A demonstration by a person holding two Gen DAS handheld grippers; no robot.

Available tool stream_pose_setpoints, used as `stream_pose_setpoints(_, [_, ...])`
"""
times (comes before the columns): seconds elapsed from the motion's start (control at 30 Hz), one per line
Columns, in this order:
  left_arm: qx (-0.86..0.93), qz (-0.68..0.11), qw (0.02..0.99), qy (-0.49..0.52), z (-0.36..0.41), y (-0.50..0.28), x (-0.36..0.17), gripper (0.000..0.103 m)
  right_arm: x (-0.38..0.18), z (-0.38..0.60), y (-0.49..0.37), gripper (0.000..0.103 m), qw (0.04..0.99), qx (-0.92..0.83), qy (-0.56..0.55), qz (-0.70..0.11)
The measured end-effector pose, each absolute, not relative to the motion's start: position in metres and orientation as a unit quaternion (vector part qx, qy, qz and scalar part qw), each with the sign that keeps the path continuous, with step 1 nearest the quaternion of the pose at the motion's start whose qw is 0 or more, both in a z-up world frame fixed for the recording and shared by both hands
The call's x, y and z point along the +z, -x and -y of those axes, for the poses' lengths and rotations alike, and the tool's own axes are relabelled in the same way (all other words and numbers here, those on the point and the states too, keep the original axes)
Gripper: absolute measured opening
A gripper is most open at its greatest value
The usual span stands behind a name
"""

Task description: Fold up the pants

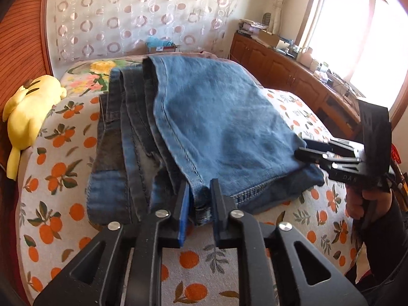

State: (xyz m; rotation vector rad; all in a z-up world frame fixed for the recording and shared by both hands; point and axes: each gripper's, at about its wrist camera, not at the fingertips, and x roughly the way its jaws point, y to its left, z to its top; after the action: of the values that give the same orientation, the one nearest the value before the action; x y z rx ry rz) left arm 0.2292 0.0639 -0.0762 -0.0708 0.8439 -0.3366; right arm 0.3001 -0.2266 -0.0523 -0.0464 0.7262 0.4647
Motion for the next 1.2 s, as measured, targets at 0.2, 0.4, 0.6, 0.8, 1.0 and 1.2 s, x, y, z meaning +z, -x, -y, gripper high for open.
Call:
stream_pose_setpoints(0.2, [-0.152, -0.389, 0.908, 0.025, -0.067, -0.251, -0.057, 0.047, -0.052, 0.225, -0.302, 0.048, 0.908, 0.224, 0.018, -0.353])
stream_pose_setpoints(0.4, [-0.147, -0.378, 0.914, 0.004, -0.061, -0.302, -0.045, 0.048, -0.054, 0.225, -0.301, 0.048, 0.909, 0.223, 0.019, -0.352])
stream_pose_setpoints(0.6, [-0.126, -0.394, 0.910, 0.000, -0.064, -0.361, -0.051, 0.048, -0.055, 0.224, -0.300, 0.048, 0.909, 0.224, 0.018, -0.352])
stream_pose_setpoints(0.8, [-0.120, -0.396, 0.910, -0.037, -0.061, -0.376, -0.056, 0.008, -0.055, 0.225, -0.302, 0.048, 0.908, 0.226, 0.015, -0.354])
stream_pose_setpoints(1.0, [-0.082, -0.385, 0.918, -0.050, -0.070, -0.383, -0.058, 0.005, -0.054, 0.225, -0.300, 0.048, 0.907, 0.227, 0.013, -0.354])
stream_pose_setpoints(1.2, [-0.084, -0.380, 0.920, -0.039, -0.071, -0.368, -0.056, 0.012, -0.051, 0.232, -0.289, 0.048, 0.910, 0.222, 0.000, -0.351])
